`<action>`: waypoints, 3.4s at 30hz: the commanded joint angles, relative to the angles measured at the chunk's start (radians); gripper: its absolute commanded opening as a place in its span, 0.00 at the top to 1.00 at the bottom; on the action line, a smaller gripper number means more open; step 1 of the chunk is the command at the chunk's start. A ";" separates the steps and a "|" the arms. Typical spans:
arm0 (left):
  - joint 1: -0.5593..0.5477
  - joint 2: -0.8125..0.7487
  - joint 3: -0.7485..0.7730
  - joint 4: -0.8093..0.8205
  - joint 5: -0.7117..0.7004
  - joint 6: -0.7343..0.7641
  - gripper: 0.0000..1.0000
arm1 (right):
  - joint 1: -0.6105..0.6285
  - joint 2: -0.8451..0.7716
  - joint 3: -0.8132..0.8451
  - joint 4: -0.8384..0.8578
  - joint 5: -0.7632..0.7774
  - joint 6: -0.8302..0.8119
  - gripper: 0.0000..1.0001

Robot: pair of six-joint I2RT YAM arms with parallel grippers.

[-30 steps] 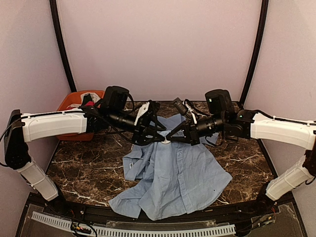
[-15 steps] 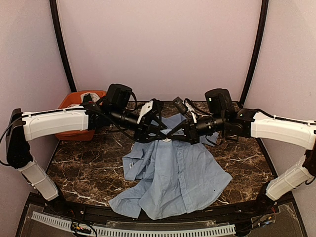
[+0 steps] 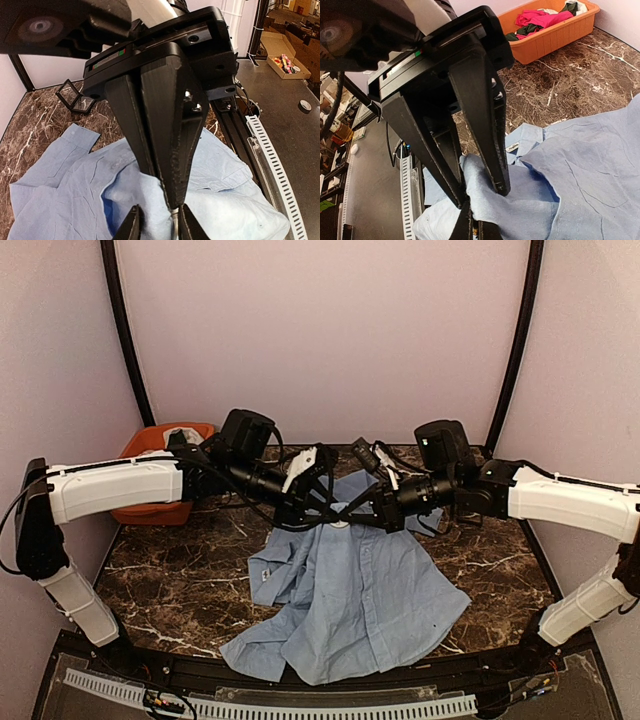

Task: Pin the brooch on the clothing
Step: Close the brooch on the flattened clothing.

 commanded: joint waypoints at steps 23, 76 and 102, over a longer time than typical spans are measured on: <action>-0.005 -0.052 0.001 -0.008 -0.099 -0.001 0.59 | 0.005 -0.044 0.013 0.074 -0.053 0.020 1.00; -0.303 -0.095 -0.209 0.209 -0.831 0.399 0.94 | -0.083 0.080 -0.257 0.699 -0.248 1.065 1.00; -0.286 -0.191 -0.330 0.339 -0.697 0.030 0.71 | -0.108 -0.224 -0.056 -0.246 0.184 -0.151 0.01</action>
